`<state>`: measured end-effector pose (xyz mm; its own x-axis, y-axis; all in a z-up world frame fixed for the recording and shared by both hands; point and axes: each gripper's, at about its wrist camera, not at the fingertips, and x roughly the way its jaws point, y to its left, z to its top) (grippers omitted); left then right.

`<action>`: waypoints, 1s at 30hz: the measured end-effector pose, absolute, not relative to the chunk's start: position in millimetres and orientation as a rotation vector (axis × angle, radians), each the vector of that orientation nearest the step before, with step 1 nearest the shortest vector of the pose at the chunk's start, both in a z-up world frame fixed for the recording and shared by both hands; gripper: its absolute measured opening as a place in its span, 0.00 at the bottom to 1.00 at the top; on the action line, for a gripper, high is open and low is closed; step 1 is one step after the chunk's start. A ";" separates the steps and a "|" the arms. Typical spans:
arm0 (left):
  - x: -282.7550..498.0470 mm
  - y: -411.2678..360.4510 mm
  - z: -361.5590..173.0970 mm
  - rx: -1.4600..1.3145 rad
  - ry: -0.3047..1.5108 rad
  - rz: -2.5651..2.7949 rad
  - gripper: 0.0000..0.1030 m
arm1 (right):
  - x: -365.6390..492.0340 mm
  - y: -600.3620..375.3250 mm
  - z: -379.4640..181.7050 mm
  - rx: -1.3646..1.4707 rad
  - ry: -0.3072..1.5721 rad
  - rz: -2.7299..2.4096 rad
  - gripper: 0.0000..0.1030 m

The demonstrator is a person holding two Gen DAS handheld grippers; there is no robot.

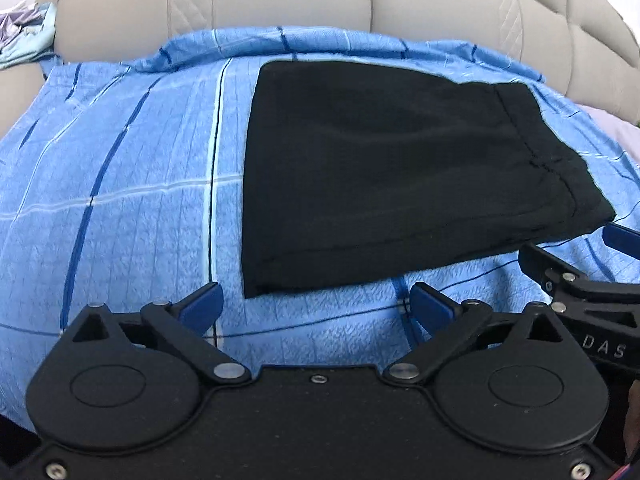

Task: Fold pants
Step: 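Open both tools and release the folded trousers onto the sheet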

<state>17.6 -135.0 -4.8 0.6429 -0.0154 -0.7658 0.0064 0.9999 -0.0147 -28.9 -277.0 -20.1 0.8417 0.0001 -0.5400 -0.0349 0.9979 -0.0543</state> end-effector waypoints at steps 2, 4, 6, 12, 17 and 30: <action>17.6 -137.6 -7.0 0.011 0.867 0.001 0.98 | -28.1 -275.3 -23.2 -0.060 0.589 0.016 1.00; 18.3 -139.8 -9.0 0.032 0.867 0.011 0.99 | -25.9 -275.3 -26.0 -0.050 0.613 0.015 1.00; 18.6 -140.3 -10.2 0.033 0.865 0.021 1.00 | -24.2 -275.8 -28.8 -0.044 0.628 0.013 1.00; 19.9 -139.4 -11.0 0.023 0.863 0.030 1.00 | -18.4 -276.5 -34.8 -0.035 0.671 0.005 1.00; 20.9 -139.3 -12.0 0.020 0.865 0.034 1.00 | -15.6 -277.4 -36.9 -0.023 0.687 0.008 1.00; 23.1 -139.1 -12.8 0.024 0.874 0.030 1.00 | -10.7 -281.4 -37.6 0.004 0.701 0.024 1.00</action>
<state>23.1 -139.1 -12.8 0.6414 0.0363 -0.7663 -0.0166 0.9993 0.0335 -10.7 -281.4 -37.6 0.7638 0.0231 -0.6451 -0.0205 0.9997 0.0116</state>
